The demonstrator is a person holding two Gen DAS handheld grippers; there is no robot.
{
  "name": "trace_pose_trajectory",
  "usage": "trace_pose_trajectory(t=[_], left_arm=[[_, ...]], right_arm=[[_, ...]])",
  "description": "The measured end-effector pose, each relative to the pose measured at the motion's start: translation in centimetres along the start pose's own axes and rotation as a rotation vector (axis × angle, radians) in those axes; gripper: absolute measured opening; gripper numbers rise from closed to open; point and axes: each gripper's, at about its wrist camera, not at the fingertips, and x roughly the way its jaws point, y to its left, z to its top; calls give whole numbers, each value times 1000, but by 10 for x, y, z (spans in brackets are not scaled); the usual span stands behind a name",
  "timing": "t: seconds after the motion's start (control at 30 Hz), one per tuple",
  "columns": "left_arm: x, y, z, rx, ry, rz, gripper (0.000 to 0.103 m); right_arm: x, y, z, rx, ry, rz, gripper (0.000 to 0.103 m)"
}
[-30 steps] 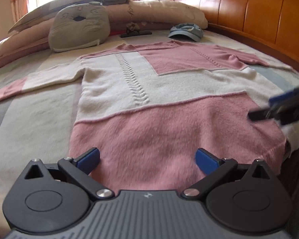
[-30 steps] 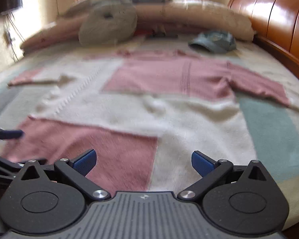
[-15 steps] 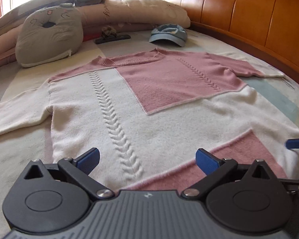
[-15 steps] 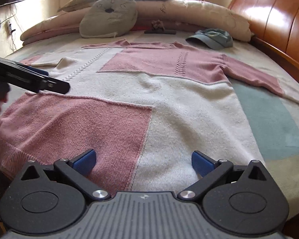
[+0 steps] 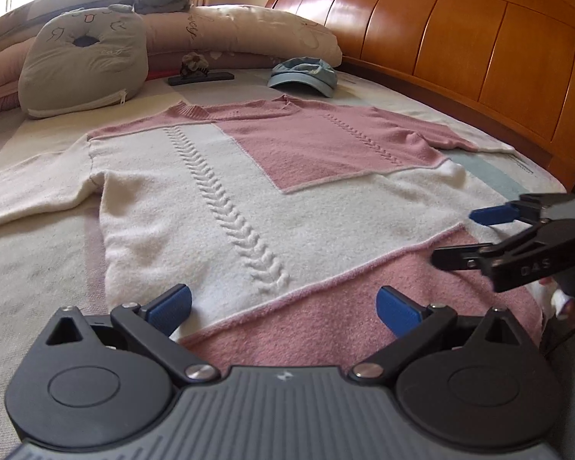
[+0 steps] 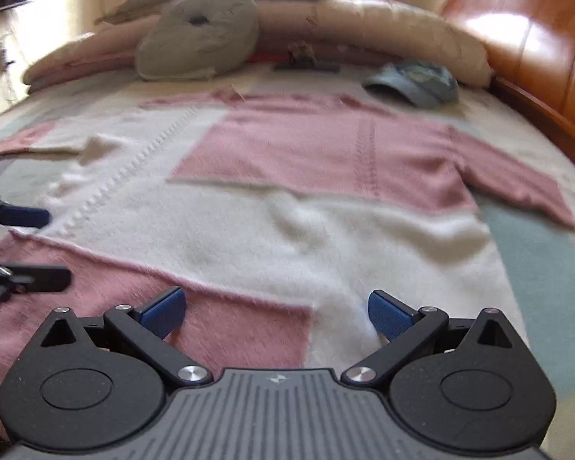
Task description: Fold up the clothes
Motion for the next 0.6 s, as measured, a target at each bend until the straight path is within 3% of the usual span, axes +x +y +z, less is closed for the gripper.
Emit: trace_pose_trajectory(t=[0.23, 0.4, 0.6], left_arm=[[-6, 7, 1, -27, 2, 5, 102], [-15, 9, 2, -51, -27, -22, 102], [-16, 8, 1, -57, -24, -7, 102]], right_arm=[[-29, 0, -21, 41, 56, -29, 103], [-31, 38, 0, -71, -33, 83, 103], [-8, 68, -4, -161, 21, 135, 103]])
